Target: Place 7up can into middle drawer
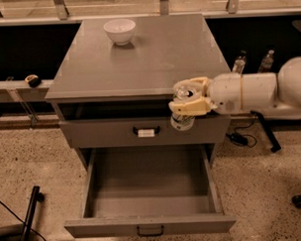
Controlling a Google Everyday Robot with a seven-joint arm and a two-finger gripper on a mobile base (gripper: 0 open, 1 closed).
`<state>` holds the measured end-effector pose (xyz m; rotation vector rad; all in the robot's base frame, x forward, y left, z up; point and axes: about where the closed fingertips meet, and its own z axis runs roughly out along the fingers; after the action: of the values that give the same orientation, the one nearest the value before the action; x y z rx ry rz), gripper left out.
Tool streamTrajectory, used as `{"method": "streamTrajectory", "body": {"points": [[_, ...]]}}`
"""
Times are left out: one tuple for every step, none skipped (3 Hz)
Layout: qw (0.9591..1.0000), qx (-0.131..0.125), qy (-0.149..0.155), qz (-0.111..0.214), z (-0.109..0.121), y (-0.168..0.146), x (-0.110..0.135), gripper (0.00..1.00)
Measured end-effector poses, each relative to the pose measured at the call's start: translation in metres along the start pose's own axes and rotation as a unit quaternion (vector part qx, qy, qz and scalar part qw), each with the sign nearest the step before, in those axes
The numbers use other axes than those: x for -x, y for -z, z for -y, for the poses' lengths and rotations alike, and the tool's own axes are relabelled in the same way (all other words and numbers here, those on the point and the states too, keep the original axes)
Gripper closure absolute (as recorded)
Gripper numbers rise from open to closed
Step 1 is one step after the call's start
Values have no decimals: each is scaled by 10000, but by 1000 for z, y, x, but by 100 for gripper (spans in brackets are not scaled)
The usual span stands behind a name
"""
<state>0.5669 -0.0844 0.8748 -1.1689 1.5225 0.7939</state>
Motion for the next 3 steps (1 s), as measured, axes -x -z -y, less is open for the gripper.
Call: {"method": "streamTrajectory", "body": {"points": [[9954, -293, -410, 812, -17, -9, -75, 100], [9927, -401, -480, 1029, -43, -8, -156, 100], [9926, -393, -480, 1047, -43, -9, -157, 100]]}}
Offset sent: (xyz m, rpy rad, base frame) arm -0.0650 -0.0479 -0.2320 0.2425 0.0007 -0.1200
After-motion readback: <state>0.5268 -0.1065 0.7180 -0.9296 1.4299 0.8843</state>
